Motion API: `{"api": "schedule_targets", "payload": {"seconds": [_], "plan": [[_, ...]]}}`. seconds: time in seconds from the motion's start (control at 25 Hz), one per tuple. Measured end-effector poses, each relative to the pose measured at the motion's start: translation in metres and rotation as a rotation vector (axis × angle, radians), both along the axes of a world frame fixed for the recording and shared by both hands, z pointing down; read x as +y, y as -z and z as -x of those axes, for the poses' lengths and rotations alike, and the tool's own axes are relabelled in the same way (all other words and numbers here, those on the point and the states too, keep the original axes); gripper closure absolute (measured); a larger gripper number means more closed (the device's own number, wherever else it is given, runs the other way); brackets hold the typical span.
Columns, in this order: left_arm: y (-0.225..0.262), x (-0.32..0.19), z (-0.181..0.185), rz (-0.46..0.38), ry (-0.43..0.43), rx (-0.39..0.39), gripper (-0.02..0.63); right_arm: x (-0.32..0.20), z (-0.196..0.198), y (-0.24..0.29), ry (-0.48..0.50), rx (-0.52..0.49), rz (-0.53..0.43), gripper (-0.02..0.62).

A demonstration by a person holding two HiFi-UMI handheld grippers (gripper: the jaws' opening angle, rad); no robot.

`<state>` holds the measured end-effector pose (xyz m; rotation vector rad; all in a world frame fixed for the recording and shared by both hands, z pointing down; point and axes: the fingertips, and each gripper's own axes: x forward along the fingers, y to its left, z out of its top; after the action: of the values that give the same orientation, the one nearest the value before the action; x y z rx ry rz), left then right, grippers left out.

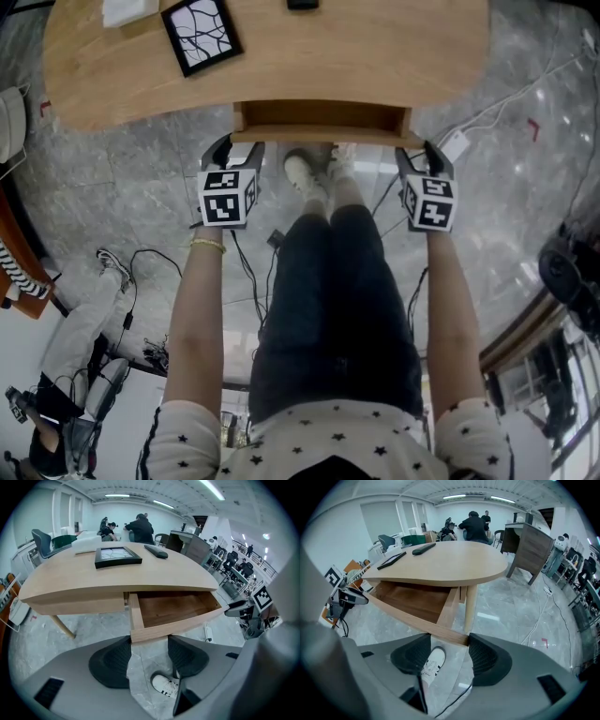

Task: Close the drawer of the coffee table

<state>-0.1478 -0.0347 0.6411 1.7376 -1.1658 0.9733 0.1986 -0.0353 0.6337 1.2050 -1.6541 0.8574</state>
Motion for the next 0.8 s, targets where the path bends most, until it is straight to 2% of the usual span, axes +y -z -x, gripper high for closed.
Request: {"api": "schedule_targets", "payload": {"seconds": [0.8], "plan": [[0.000, -0.026, -0.001, -0.020, 0.024, -0.002, 0.350, -0.027, -0.001, 0.000, -0.001, -0.010, -0.016, 0.328]]}}
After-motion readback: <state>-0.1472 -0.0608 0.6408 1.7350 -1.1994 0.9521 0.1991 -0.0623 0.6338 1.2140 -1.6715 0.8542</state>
